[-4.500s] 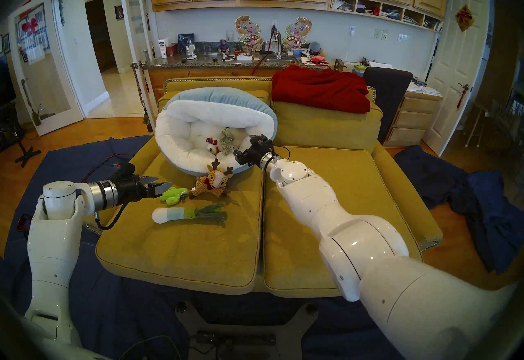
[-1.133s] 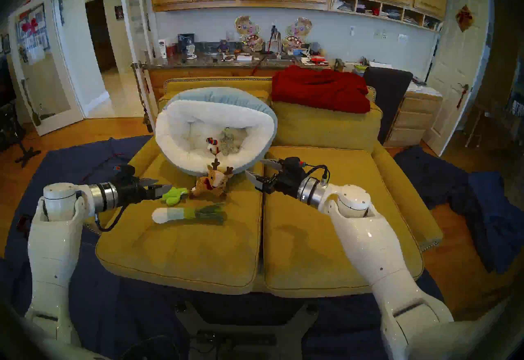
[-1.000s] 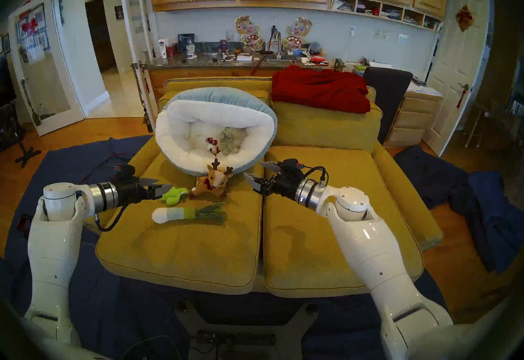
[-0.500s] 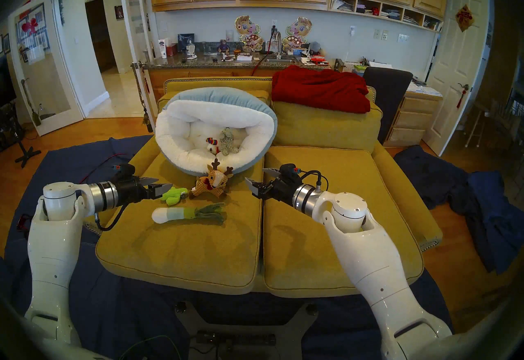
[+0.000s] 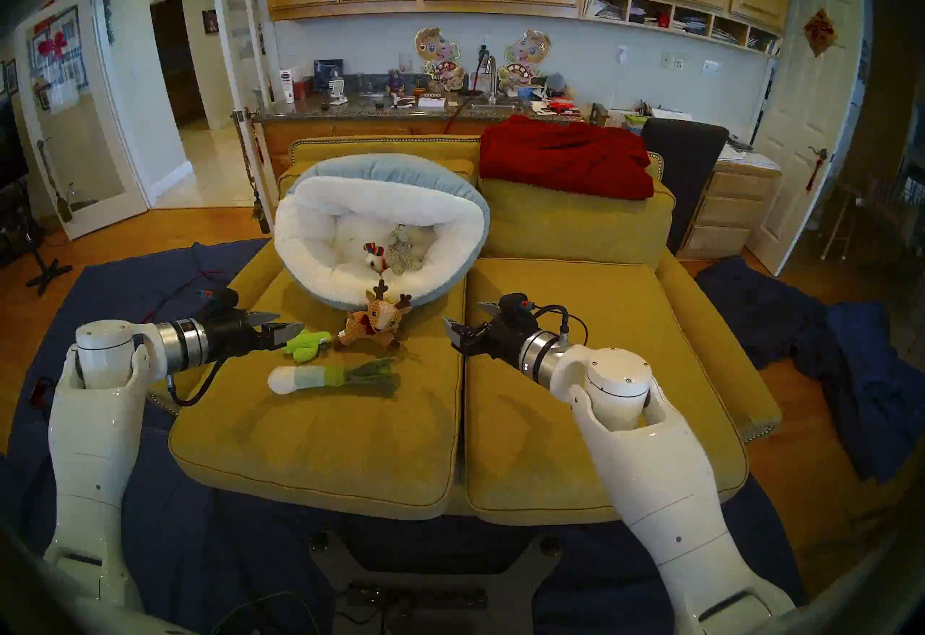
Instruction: Put toys into dog bed
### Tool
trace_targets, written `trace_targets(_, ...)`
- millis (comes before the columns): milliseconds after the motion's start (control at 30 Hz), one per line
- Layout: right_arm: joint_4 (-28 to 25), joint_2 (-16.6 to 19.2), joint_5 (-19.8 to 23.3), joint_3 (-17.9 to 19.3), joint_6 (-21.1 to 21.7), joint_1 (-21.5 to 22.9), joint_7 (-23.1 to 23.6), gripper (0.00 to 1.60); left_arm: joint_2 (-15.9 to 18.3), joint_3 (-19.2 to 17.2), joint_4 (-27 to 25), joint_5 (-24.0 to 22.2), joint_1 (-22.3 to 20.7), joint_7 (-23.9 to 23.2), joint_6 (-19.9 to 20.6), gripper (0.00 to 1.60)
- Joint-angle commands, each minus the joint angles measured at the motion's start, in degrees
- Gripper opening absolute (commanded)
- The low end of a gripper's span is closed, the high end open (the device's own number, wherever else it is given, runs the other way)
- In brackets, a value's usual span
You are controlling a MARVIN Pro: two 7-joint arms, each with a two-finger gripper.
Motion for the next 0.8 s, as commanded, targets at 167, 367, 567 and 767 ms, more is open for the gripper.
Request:
trace_targets(167, -7.9, -0.4, 0.0, 1.8, 5.6, -2.5, -4.0, 1.60, 0.1, -0.3, -1.7, -0.5, -1.8, -0.1, 0.0, 1.60)
trace_targets(367, -6.3, -1.3, 0.4, 1.9, 4.3, -1.8, -3.8, 1.60, 0.0, -0.4, -1.7, -0.5, -1.8, -0.1, 0.0, 1.60)
trace_targets(567, -6.3, -1.3, 0.5, 1.9, 4.2, -1.8, -3.9, 1.60, 0.0, -0.4, -1.7, -0.5, -1.8, -0.1, 0.0, 1.60)
trace_targets(767, -6.3, -1.3, 0.6, 1.9, 4.1, -1.8, -4.0, 1.60, 0.0, -0.4, -1.7, -0.5, -1.8, -0.1, 0.0, 1.60)
